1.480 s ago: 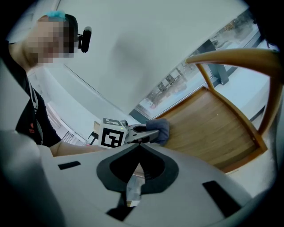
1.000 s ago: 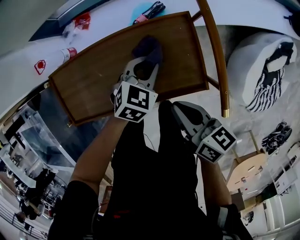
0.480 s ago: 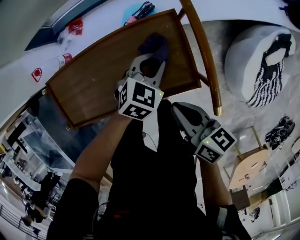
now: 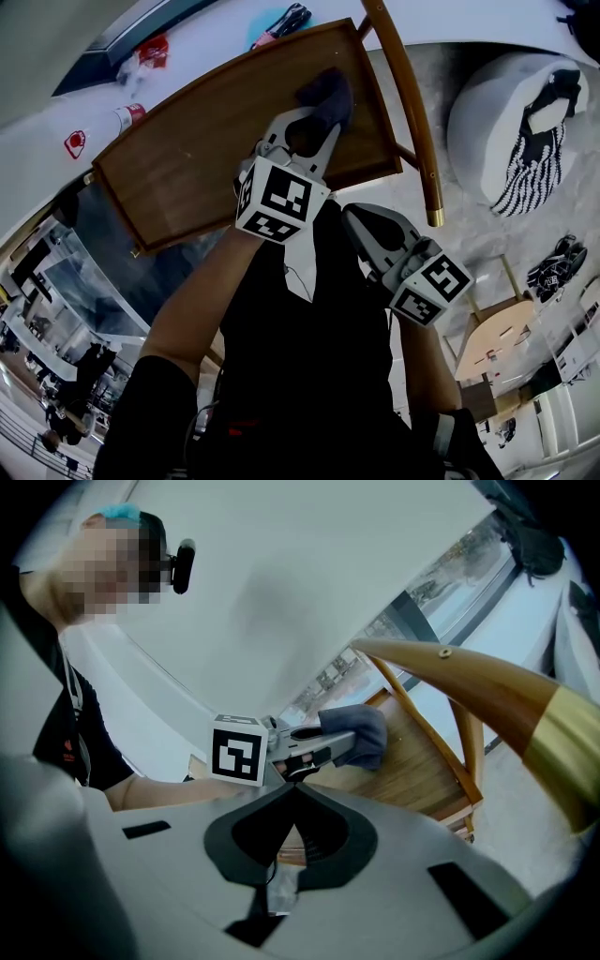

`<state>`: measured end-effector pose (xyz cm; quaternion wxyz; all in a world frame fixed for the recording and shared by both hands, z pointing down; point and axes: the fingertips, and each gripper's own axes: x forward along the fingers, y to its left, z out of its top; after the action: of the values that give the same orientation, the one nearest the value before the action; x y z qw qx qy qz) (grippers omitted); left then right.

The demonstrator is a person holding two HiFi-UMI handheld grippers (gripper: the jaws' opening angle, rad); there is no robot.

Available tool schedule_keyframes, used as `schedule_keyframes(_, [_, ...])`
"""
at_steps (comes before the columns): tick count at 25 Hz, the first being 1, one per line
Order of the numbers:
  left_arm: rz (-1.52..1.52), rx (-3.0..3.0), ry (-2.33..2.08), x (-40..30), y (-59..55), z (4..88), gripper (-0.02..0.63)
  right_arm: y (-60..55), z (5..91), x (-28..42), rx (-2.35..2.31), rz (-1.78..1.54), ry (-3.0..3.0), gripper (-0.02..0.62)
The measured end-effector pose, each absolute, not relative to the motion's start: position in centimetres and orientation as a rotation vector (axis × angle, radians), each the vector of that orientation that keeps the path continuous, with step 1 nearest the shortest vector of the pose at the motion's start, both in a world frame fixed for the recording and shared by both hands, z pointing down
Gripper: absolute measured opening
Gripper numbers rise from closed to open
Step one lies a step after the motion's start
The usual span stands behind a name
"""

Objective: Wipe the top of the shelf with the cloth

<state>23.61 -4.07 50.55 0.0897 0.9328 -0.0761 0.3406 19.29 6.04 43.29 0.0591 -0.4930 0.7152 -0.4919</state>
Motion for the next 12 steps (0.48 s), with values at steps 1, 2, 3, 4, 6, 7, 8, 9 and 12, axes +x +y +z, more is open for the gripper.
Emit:
schedule_keyframes(1, [1.005,2.775,-0.24,23.2,-4.3,50.2,0.069,5.9,43.2,19.0,-1.49,-1.488,2.172,0.003])
schedule_keyframes(2, [0.996,2.776,-0.256,22.6,-4.5,49.9,0.069,5.8,43.0,18.7,-1.486,-1.487,2.181,0.003])
schedule_keyframes(3, [0.987,2.777,-0.276,22.0,-4.8,49.6,0.069,5.7,42.9,18.4,-1.479,-1.485,2.192,0.003])
schedule_keyframes(4, [0.978,2.777,-0.299,21.3,-5.1,49.3,0.069,5.5,42.8,18.0,-1.47,-1.483,2.207,0.003])
schedule_keyframes(6, [0.957,2.774,-0.347,19.6,-5.8,48.7,0.069,5.0,42.7,17.1,-1.448,-1.483,2.238,0.003])
schedule_keyframes(7, [0.948,2.772,-0.37,18.6,-6.1,48.3,0.069,4.8,42.6,16.4,-1.436,-1.484,2.253,0.003])
schedule_keyframes(8, [0.939,2.774,-0.392,17.5,-6.5,48.0,0.069,4.5,42.5,15.7,-1.423,-1.485,2.268,0.003])
schedule_keyframes(9, [0.929,2.778,-0.415,16.4,-6.9,47.6,0.069,4.3,42.4,14.9,-1.407,-1.486,2.286,0.003])
schedule_keyframes(12, [0.913,2.772,-0.494,12.4,-7.8,46.6,0.069,3.6,41.8,12.2,-1.356,-1.485,2.347,0.003])
